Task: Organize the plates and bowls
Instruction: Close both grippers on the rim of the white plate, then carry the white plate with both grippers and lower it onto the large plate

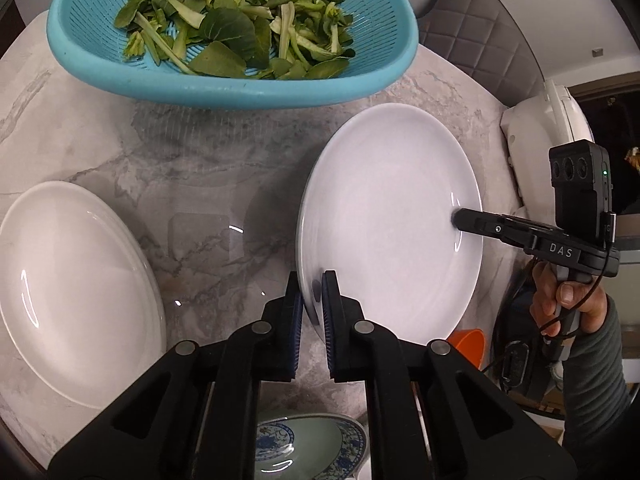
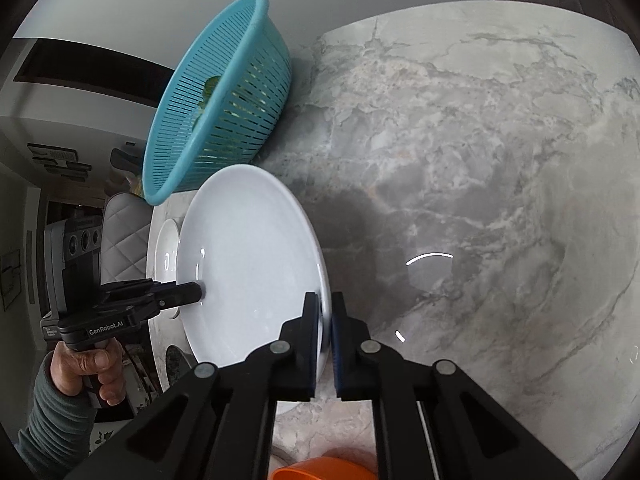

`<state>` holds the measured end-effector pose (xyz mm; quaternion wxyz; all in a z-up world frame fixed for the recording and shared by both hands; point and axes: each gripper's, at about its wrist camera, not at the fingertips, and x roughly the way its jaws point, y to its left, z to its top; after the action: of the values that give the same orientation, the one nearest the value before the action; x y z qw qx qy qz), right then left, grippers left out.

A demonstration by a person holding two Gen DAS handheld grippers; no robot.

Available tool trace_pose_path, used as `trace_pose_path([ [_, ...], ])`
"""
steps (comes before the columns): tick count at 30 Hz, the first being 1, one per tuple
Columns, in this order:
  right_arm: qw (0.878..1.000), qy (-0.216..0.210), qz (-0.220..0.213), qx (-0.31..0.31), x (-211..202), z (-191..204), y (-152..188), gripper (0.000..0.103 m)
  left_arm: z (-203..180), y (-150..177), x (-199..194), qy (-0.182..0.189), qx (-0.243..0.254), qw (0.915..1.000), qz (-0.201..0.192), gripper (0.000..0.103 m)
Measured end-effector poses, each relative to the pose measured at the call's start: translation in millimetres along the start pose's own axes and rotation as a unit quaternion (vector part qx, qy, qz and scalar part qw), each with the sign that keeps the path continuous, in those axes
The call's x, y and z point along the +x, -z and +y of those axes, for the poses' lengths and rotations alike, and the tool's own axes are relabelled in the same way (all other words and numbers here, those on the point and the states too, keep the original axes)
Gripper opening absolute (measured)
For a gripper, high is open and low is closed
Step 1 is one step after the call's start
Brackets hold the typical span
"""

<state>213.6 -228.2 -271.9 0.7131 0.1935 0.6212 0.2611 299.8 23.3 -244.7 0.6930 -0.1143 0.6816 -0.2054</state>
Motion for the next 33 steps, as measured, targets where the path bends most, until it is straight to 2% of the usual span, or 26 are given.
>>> trace_pose_path([
  [4, 1.000, 0.002, -0.003, -0.005, -19.3, 13.4, 9.6, 0.008, -15.4, 9.8, -26.5, -0.004, 0.006, 0.9999, -0.010, 0.008],
  [8, 1.000, 0.005, -0.006, -0.021, -38.6, 36.9, 24.9, 0.008, -28.3, 33.1, -56.1, -0.008, 0.014, 0.9997, -0.018, 0.008],
  [12, 0.999, -0.001, -0.019, -0.028, -54.7, 62.4, 45.7, 0.008, -32.5, 68.6, -86.6, -0.002, 0.018, 0.9995, -0.028, 0.008],
  [18, 0.999, -0.015, -0.023, -0.045, -69.1, 97.6, 80.8, 0.008, -16.5, 129.2, -128.2, 0.013, 0.005, 0.9992, -0.037, 0.008],
  [26, 0.998, -0.023, -0.013, -0.065, -58.6, 144.9, 137.0, 0.008, 14.6, 223.0, -158.3, 0.021, -0.018, 0.9987, -0.043, 0.008],
  [33, 0.998, -0.032, 0.016, -0.060, -25.0, 166.4, 199.3, 0.008, 51.2, 304.9, -160.0, 0.030, -0.049, 0.9977, -0.035, 0.008],
])
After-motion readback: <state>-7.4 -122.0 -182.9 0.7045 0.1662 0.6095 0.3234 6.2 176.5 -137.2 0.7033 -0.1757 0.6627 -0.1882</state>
